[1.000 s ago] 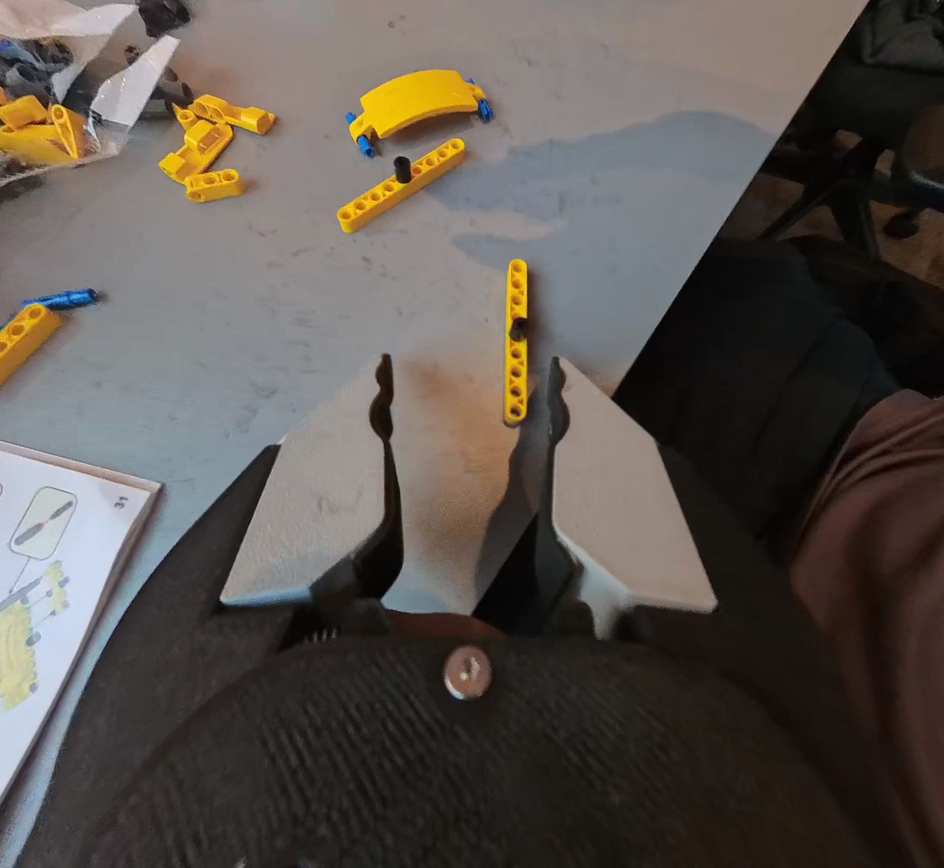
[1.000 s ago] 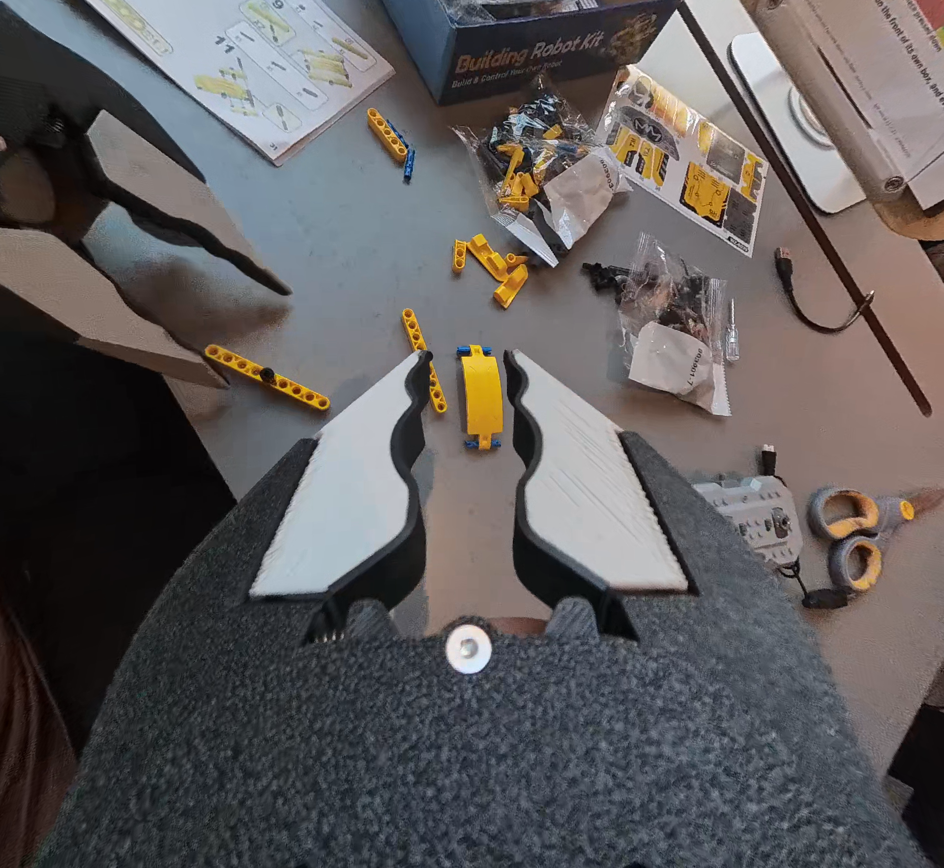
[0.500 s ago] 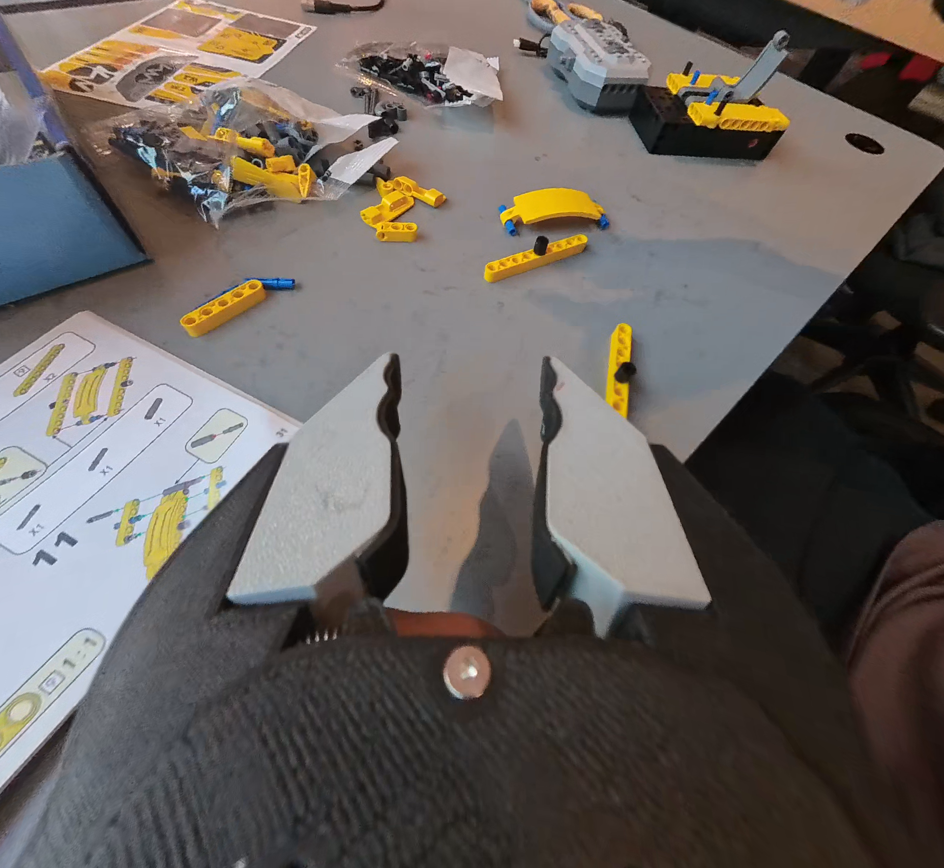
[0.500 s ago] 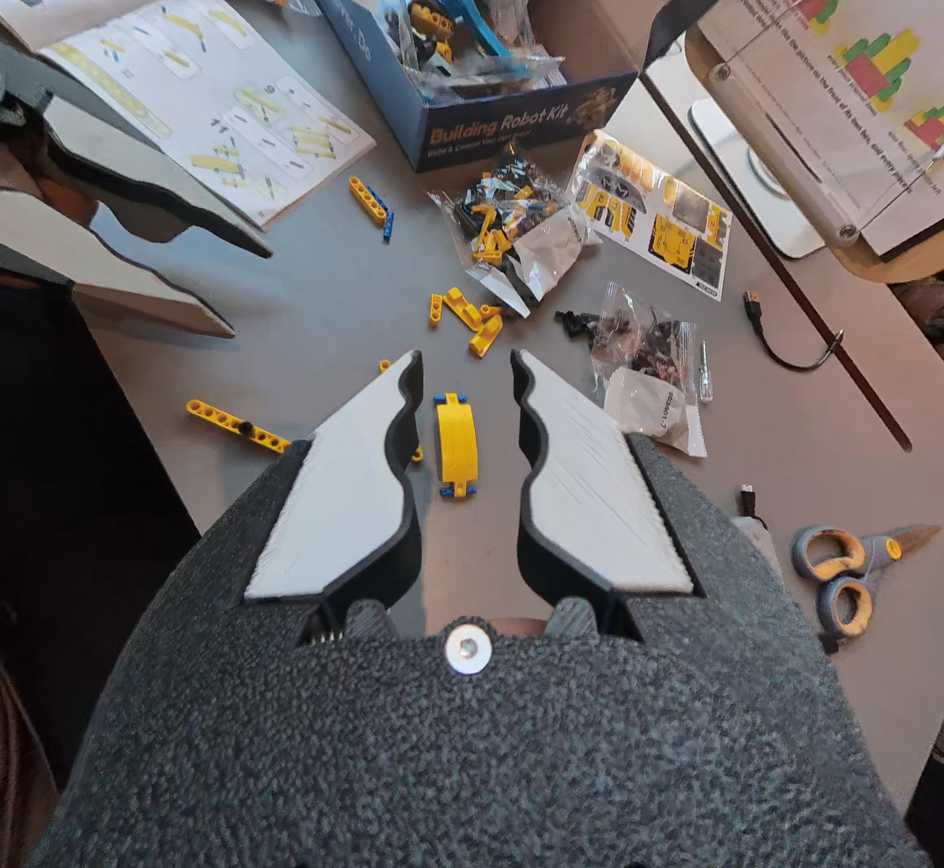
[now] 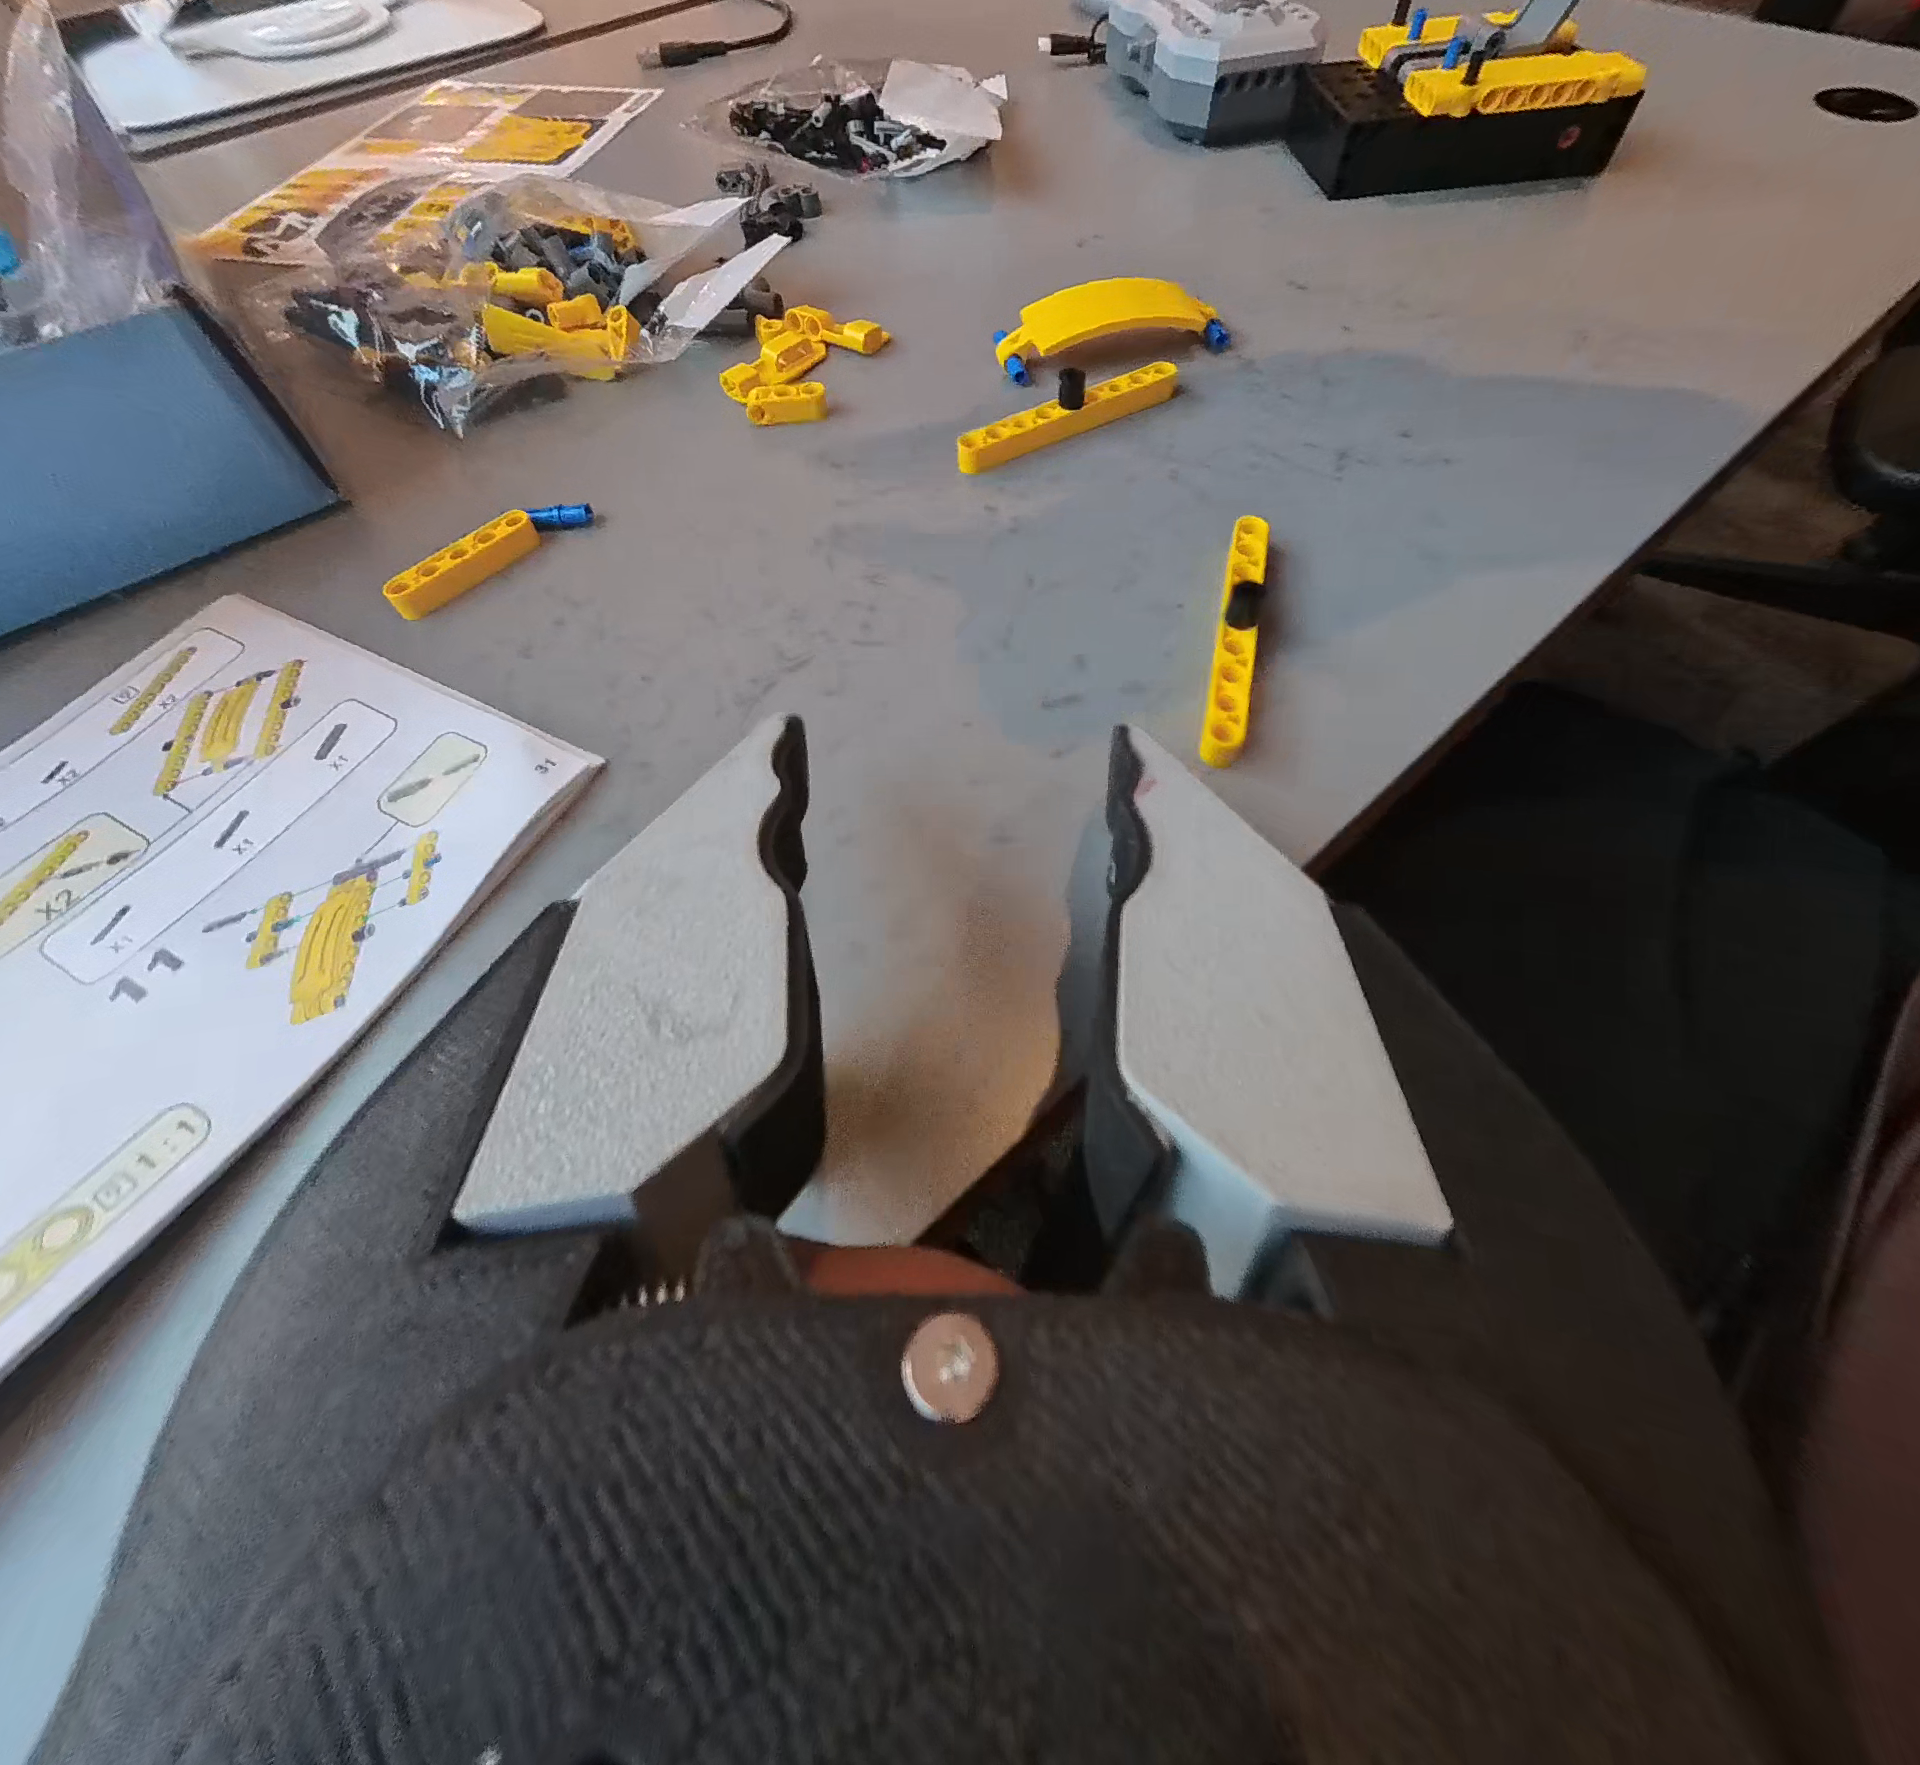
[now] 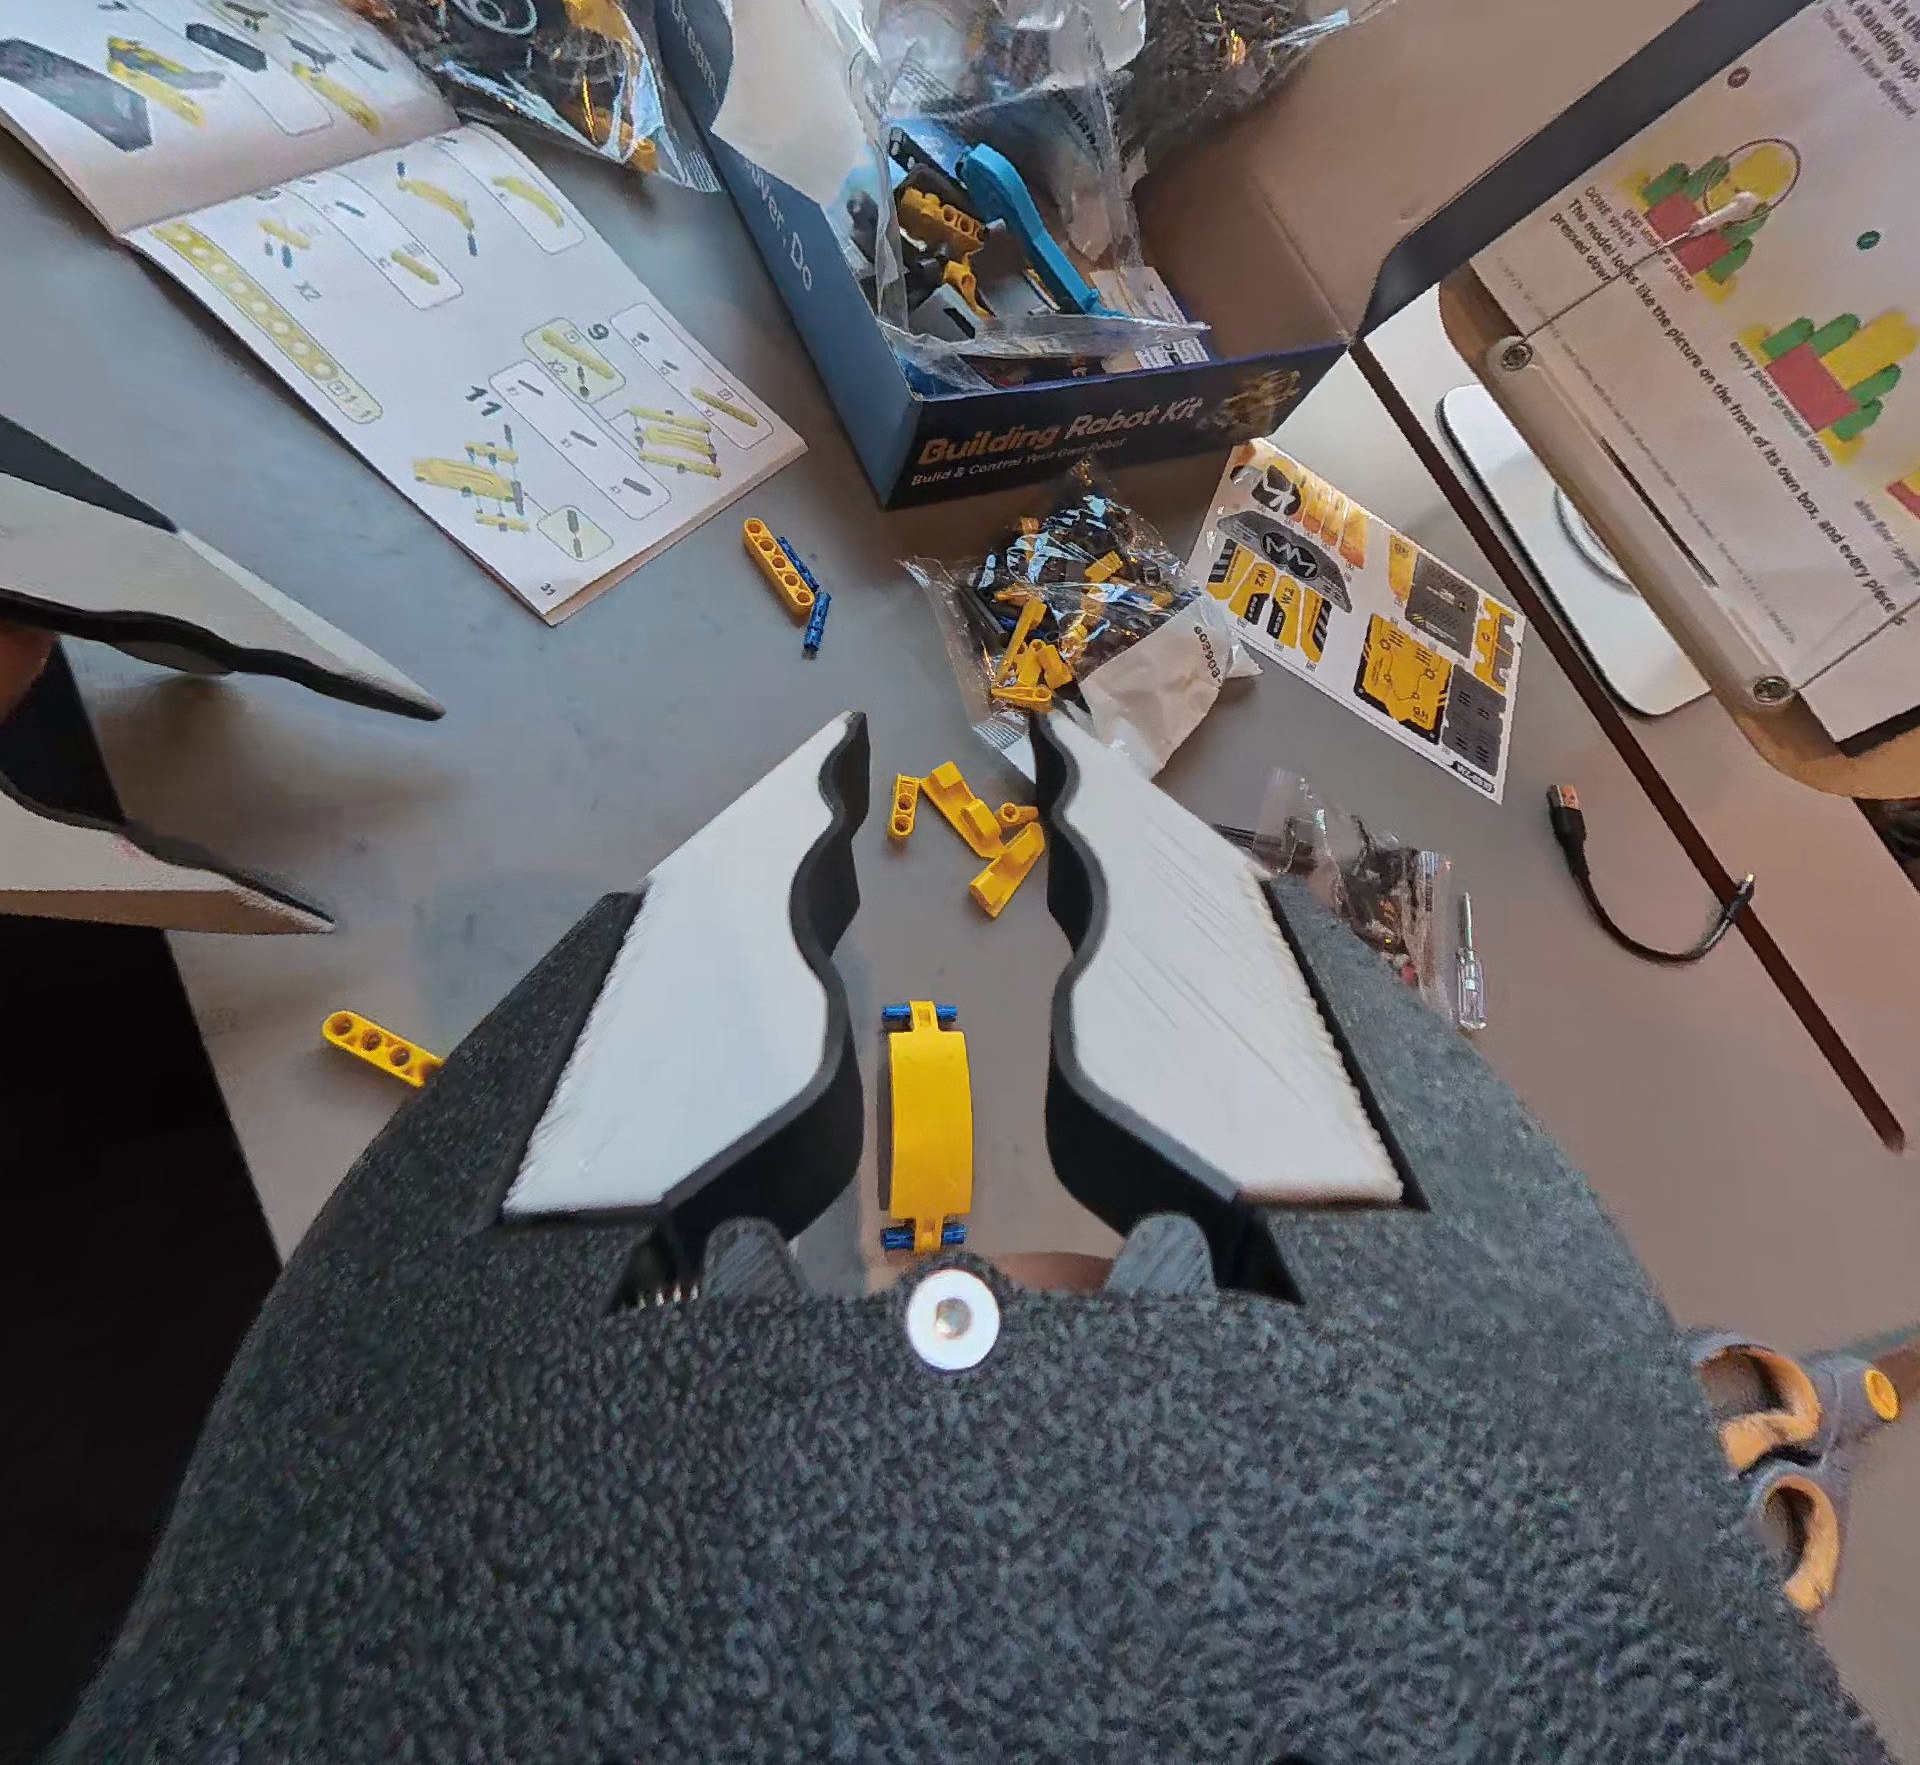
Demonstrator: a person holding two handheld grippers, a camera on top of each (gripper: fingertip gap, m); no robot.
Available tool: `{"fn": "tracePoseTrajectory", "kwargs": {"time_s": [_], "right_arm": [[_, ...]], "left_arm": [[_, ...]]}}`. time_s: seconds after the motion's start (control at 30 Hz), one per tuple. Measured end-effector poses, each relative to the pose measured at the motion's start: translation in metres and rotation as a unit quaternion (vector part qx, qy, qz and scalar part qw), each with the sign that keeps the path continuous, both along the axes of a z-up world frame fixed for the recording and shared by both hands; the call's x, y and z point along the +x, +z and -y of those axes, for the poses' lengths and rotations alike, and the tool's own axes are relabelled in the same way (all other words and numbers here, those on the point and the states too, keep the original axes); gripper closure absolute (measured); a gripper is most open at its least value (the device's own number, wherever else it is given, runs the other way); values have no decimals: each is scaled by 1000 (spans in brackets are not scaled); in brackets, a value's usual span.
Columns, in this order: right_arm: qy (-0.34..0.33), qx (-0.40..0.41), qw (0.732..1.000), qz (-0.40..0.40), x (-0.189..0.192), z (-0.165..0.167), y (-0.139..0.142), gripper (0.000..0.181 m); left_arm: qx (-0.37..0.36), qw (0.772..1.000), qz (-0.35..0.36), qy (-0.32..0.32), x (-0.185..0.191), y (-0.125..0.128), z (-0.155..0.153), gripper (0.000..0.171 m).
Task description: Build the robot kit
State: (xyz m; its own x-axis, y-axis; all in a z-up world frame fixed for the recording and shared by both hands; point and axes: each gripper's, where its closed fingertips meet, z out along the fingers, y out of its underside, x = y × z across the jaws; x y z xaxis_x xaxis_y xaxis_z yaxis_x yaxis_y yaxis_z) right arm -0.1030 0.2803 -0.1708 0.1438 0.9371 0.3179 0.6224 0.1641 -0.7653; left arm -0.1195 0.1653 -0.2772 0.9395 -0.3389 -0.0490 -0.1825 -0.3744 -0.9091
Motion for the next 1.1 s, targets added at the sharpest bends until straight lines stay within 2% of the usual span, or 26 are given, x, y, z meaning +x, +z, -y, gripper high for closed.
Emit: {"fn": "tracePoseTrajectory", "kwargs": {"time_s": [0.17, 0.3, 0.47, 0.63, 0.87, 1.1], "right_arm": [[-16, -23, 999, 32, 10, -14, -21, 143], [-20, -21, 995, 98, 31, -29, -46, 136], [-6, -67, 987, 148, 50, -25, -72, 136], [18, -80, 975, 208, 62, -13, -98, 131], [28, -90, 966, 240, 66, -9, -111, 128], [32, -90, 965, 245, 70, -7, -113, 129]], "left_arm": [[43, 999, -10, -6, -1, 4, 0, 117], [88, 995, -51, 3, -1, 5, 2, 117], [82, 994, -75, 0, 1, 1, 1, 113], [73, 996, -42, -9, 2, 4, 0, 112], [76, 996, -40, -12, 2, 4, 2, 113], [76, 996, -40, -16, 4, 4, 1, 114]]}}
